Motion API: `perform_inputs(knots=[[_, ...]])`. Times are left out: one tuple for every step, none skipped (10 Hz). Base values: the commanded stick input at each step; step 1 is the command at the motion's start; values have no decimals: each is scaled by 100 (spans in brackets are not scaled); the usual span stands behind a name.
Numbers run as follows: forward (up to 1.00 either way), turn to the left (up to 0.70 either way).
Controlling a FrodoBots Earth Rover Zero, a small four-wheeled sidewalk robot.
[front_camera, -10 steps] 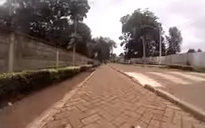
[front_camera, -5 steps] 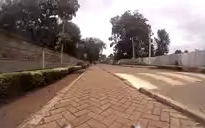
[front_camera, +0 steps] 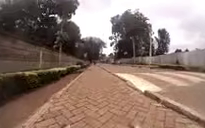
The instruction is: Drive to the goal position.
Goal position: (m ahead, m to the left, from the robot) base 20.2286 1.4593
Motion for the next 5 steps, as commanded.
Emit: perform_inputs(knots=[[70, 0], [70, 0], [70, 0], [70, 0], [70, 0]])
